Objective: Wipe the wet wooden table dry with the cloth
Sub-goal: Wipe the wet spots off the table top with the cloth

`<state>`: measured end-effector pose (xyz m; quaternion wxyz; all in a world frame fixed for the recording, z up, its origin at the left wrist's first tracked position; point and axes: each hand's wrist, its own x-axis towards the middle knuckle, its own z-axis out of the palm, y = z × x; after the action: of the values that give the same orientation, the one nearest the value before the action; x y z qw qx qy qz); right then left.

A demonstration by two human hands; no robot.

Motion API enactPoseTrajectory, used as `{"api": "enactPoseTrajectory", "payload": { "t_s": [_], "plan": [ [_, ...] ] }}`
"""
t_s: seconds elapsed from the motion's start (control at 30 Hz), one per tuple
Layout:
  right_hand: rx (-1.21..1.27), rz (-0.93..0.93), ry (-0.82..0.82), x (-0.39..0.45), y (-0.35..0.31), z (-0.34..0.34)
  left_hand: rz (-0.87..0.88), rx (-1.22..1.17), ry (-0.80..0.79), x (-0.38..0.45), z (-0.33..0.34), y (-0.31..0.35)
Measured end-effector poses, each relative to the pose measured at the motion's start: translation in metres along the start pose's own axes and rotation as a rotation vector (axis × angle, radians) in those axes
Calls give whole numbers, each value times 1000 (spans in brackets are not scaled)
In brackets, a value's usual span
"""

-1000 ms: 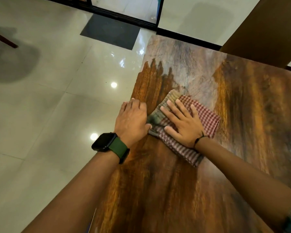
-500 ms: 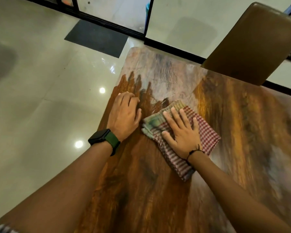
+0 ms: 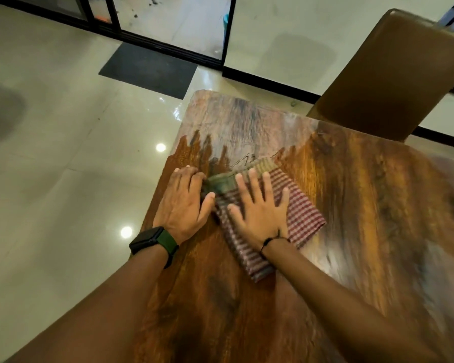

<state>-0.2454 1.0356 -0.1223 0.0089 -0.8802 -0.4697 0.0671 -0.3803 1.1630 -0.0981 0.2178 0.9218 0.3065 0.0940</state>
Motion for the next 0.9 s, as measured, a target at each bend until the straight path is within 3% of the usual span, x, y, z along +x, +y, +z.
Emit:
{"api": "enactPoseTrajectory", "payload": {
  "t_s": [0.17, 0.37, 0.47, 0.6, 0.73, 0.9],
  "plan": [
    [-5, -208, -23, 22, 18, -3, 26, 14, -33, 3, 1, 1],
    [1, -43, 12, 94, 53, -17, 1, -18, 2, 2, 3, -3],
    [-10, 63, -4, 84, 28, -15, 0, -2, 13, 1, 4, -2],
    [-71, -213, -15, 29, -39, 6, -45, -29, 62, 2, 4, -2],
    [-57, -374, -34, 46, -27, 0, -64, -43, 90, 4, 6, -3],
    [-31, -210, -7, 127, 5, -18, -68, -84, 128, 4, 8, -5]
  ]
}}
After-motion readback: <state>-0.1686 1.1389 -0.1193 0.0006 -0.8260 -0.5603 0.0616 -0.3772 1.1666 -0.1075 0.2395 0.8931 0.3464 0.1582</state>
